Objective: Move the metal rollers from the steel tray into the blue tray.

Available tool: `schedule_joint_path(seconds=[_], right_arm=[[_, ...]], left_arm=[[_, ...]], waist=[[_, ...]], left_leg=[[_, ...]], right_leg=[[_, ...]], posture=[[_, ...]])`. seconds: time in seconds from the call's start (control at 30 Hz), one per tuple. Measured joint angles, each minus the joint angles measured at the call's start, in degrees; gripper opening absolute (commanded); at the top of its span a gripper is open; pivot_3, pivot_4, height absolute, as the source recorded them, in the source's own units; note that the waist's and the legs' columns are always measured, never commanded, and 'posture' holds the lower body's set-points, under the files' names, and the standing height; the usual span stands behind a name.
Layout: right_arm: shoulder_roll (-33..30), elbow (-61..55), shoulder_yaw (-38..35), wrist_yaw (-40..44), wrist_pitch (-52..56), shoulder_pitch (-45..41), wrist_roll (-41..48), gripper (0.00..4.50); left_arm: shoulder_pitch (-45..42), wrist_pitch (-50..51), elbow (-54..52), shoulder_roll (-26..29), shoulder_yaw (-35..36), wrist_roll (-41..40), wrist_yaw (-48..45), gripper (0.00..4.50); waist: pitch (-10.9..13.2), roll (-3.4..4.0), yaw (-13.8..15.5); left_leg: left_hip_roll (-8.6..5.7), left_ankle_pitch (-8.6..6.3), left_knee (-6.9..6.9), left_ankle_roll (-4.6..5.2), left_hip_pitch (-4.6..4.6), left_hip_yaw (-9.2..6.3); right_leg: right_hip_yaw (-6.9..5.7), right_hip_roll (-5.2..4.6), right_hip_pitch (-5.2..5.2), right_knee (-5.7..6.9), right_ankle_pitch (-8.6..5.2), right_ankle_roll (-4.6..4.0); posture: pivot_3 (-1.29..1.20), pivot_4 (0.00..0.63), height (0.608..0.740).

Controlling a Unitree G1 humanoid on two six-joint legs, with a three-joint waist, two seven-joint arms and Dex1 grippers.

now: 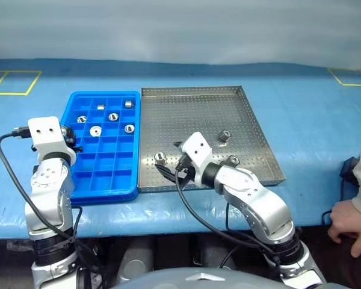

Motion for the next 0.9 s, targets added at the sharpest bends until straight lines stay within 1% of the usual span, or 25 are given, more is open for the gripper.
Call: schedule_joint_path(seconds=[0.23, 0.27, 0.37, 0.43, 0.47, 0.57, 0.63, 0.7, 0.77, 0.9], right_arm=[[-0.83, 0.72, 1.37, 0.92, -0.45, 0.02, 0.05, 4.50], [-0.80, 0.67, 1.68, 0.85, -0.45, 0.12, 0.04, 4.50], [-0.82, 0.37, 2.01, 0.43, -0.41, 1.19, 0.05, 4.50], [-1.05, -0.43, 1.89, -0.25, -0.29, 2.27, 0.05, 4.50], [-1.16, -0.85, 1.87, -0.52, -0.21, 2.71, 0.07, 4.50], [-1.92, -2.31, 0.25, -1.01, 0.18, 3.94, 0.39, 4.50], [-3.10, -3.51, -1.23, -1.44, 0.34, 5.07, 0.44, 4.50], [-4.62, -4.31, -2.70, -1.71, 1.01, 6.20, 0.45, 4.50], [-6.20, -4.70, -3.99, -1.97, 1.69, 7.62, 0.43, 4.50], [-7.22, -5.98, -5.28, -3.23, 2.89, 9.38, 0.33, 4.50]], left_arm=[[-1.14, -3.50, 9.27, -0.06, -0.25, 0.39, -0.55, 1.73], [-1.86, -3.28, 9.87, -0.06, -0.27, 0.18, -0.65, 2.48], [-2.15, -1.69, 10.10, -0.42, -0.76, -0.02, -1.08, 3.36], [-2.46, -1.21, 9.60, -0.84, -1.07, -0.48, -1.35, 4.08], [-2.78, -1.01, 9.02, -1.05, -1.17, -0.78, -1.57, 4.37], [-5.07, -0.80, 4.80, -1.13, -2.60, -5.14, -6.70, 4.37], [-7.26, 0.03, 1.93, 0.30, -5.10, -9.64, -12.89, 4.37], [-9.55, 2.08, 0.39, 1.67, -7.67, -13.64, -18.29, 4.37], [-11.82, 6.21, 0.51, 3.00, -10.43, -16.96, -22.64, 4.37], [-15.43, 13.52, 3.79, 9.74, -20.95, -18.07, -30.18, 4.37]], waist=[[-0.04, -0.06, -0.13], [-0.04, -0.06, -0.17], [-0.04, -0.07, -0.46], [-0.04, -0.08, -0.58], [-0.04, -0.08, -0.58], [-0.04, -0.11, -0.46], [-0.05, -0.11, -0.48], [-0.05, -0.10, -0.87], [-0.05, -0.10, -1.29], [-0.04, -0.09, -2.52]], left_leg=[[0.01, 0.01, -0.04, -0.01, 0.00, 0.00], [0.02, 0.02, -0.05, -0.01, 0.00, 0.00], [0.04, 0.01, -0.06, -0.01, 0.00, 0.02], [0.04, 0.01, -0.06, -0.01, -0.02, 0.02], [0.04, 0.01, -0.06, -0.01, -0.02, 0.02], [0.03, 0.02, -0.03, -0.01, -0.06, 0.00], [0.00, 0.01, -0.01, 0.00, -0.06, 0.02], [-0.01, 0.01, -0.02, 0.01, -0.04, 0.08], [-0.01, 0.01, -0.03, 0.01, -0.02, 0.08], [-0.11, 0.01, -0.08, 0.00, 0.01, 0.10]], right_leg=[[-0.01, 0.01, -0.04, 0.02, 0.04, -0.06], [-0.02, 0.02, -0.04, 0.02, 0.04, -0.06], [-0.01, 0.02, -0.05, 0.01, 0.04, -0.06], [-0.01, 0.00, -0.06, 0.00, 0.04, -0.06], [-0.01, 0.00, -0.06, 0.00, 0.04, -0.06], [-0.03, -0.04, -0.06, 0.00, 0.03, -0.09], [-0.01, -0.06, -0.05, -0.01, 0.02, -0.09], [0.03, -0.06, -0.05, -0.01, 0.02, -0.09], [0.03, -0.02, -0.05, 0.00, 0.01, -0.07], [0.07, 0.21, -0.11, 0.05, -0.13, 0.18]], posture=[[0.12, 0.150, 0.740], [0.12, 0.150, 0.740], [0.08, 0.150, 0.740], [0.07, 0.150, 0.740], [0.07, 0.150, 0.740], [0.05, 0.150, 0.740], [0.04, 0.150, 0.740], [0.04, 0.150, 0.740], [0.02, 0.150, 0.740], [0.00, 0.150, 0.740]])
